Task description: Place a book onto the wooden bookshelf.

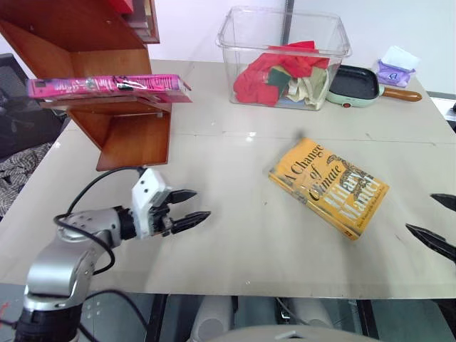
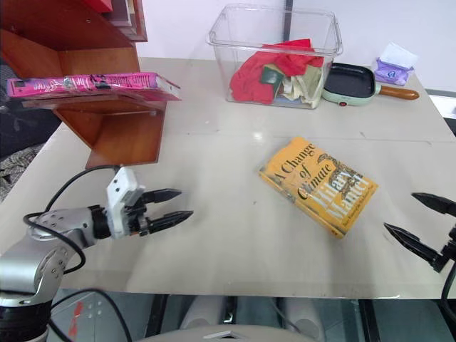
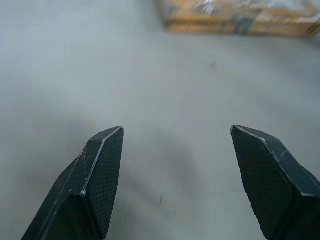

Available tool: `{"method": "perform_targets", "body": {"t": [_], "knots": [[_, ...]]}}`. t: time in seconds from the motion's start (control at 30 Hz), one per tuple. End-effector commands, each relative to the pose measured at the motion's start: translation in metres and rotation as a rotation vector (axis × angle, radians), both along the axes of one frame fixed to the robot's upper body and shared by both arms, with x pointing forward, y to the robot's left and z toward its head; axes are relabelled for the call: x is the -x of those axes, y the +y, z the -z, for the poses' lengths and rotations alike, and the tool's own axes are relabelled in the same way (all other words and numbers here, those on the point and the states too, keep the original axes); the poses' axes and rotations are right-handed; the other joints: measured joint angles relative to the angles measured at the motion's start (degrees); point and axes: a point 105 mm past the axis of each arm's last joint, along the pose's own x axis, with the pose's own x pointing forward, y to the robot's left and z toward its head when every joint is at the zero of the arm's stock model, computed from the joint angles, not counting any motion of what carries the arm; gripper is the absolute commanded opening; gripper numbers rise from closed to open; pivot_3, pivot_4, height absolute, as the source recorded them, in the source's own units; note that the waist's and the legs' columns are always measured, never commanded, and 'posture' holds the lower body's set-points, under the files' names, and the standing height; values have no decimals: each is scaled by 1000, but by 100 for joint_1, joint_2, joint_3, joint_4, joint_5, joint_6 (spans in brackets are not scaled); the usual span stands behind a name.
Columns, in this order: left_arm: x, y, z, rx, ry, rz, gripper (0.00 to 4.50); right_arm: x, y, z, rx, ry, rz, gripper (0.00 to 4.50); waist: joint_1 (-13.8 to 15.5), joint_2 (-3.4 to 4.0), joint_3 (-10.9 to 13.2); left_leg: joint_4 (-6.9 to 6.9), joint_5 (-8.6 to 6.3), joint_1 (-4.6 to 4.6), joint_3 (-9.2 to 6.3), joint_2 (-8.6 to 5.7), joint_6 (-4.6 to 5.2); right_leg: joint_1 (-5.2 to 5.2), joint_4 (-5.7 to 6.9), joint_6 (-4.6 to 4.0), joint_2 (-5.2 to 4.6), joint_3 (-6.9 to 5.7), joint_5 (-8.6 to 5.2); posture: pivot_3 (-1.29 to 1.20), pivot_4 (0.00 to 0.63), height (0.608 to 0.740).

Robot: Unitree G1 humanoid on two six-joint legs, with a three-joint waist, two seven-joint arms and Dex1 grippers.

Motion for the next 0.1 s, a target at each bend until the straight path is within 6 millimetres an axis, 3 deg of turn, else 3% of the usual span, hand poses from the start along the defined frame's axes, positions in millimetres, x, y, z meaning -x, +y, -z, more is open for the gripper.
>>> {"method": "perform_targets", "body": {"t": [0.03,0.1], "knots": [[-1,9,-7,-4,-45,-13,3492,8,-13,-2,61,-18,18,4500,5,0,0,0,0,1,0,0,0,0,0,1,-1,0,-1,0,150,714],[-2,7,-4,-5,-45,-7,3492,9,-15,3,66,-12,23,4500,14,0,-1,0,0,0,0,0,0,0,0,2,-1,-3,-2,0,150,714]]}}
